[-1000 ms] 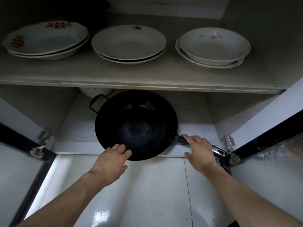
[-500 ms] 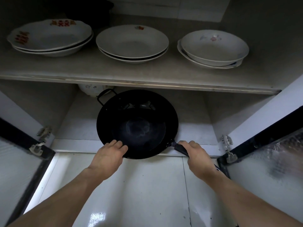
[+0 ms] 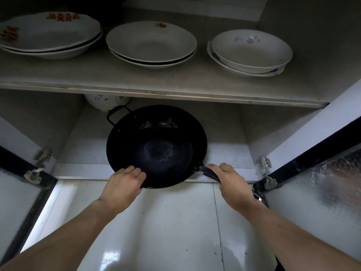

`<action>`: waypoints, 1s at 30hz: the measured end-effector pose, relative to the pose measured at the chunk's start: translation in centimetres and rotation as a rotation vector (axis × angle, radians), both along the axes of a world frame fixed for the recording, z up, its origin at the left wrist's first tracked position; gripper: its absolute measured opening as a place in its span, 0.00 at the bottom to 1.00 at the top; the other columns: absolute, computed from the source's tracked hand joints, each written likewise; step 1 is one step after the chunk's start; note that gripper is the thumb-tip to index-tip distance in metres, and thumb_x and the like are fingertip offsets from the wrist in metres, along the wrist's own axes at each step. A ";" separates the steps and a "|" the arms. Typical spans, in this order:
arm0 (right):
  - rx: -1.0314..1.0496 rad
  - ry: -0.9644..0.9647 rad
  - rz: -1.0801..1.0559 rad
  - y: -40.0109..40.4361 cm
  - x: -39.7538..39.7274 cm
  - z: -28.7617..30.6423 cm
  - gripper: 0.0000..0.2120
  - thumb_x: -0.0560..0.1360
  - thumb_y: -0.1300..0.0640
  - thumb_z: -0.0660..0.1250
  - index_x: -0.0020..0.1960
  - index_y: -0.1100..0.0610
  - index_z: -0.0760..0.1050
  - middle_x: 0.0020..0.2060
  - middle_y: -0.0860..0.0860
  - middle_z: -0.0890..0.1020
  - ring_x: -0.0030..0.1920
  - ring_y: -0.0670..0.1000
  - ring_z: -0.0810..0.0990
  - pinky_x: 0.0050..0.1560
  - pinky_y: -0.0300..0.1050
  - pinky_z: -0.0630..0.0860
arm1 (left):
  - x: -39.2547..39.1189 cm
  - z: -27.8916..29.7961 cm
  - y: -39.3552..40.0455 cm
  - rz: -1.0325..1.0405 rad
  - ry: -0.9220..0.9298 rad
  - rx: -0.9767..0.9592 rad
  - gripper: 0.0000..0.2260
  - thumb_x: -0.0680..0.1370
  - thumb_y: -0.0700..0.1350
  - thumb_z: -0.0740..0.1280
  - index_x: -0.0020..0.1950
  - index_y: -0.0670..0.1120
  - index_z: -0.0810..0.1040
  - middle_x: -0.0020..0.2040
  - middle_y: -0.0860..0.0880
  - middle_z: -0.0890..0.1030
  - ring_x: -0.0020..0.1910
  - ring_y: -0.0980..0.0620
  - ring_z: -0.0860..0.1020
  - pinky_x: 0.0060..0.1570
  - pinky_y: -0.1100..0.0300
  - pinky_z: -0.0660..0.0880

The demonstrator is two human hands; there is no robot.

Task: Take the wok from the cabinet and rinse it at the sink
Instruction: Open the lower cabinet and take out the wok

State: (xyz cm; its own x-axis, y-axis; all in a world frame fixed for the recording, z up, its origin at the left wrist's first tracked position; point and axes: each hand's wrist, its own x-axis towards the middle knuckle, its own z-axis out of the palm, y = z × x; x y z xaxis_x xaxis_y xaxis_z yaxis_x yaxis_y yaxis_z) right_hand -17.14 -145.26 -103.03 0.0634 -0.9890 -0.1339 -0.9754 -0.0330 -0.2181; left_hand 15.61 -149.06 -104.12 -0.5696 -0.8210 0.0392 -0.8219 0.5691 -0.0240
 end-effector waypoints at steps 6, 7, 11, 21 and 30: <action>-0.019 0.038 0.058 0.1 -0.3 -0.4 0.39 0.61 0.78 0.58 0.66 0.47 0.66 0.55 0.47 0.68 0.50 0.49 0.69 0.31 0.41 0.67 | 0.6 -0.4 0.0 -0.027 0.048 -0.108 0.14 0.64 0.38 0.77 0.42 0.46 0.74 0.37 0.49 0.72 0.36 0.46 0.72 0.33 0.54 0.69; -0.014 0.043 0.062 0.1 -0.3 -0.2 0.39 0.61 0.78 0.58 0.66 0.48 0.67 0.55 0.47 0.69 0.50 0.50 0.70 0.31 0.41 0.67 | 0.7 -0.6 0.1 -0.037 0.037 -0.111 0.15 0.64 0.37 0.77 0.43 0.47 0.74 0.37 0.50 0.72 0.36 0.46 0.71 0.34 0.54 0.68; 0.008 0.054 0.073 0.9 -0.1 0.8 0.40 0.60 0.78 0.60 0.66 0.48 0.67 0.55 0.49 0.70 0.51 0.52 0.71 0.32 0.42 0.65 | 0.8 -0.4 1.4 -0.037 0.008 -0.077 0.16 0.63 0.35 0.77 0.43 0.46 0.74 0.37 0.49 0.72 0.36 0.46 0.71 0.34 0.54 0.68; 0.262 0.047 0.085 6.9 0.4 10.1 0.42 0.65 0.75 0.61 0.73 0.45 0.62 0.60 0.49 0.68 0.60 0.52 0.68 0.44 0.51 0.77 | 2.0 8.0 6.6 -0.140 -0.005 0.037 0.08 0.71 0.40 0.73 0.45 0.46 0.75 0.38 0.49 0.74 0.37 0.47 0.74 0.36 0.54 0.70; 0.381 0.073 0.145 10.1 -0.1 25.1 0.42 0.65 0.74 0.62 0.71 0.41 0.62 0.60 0.46 0.66 0.59 0.51 0.71 0.43 0.45 0.74 | 2.0 21.2 13.5 -0.127 0.039 0.072 0.09 0.77 0.45 0.55 0.45 0.46 0.74 0.39 0.49 0.74 0.37 0.47 0.74 0.37 0.54 0.71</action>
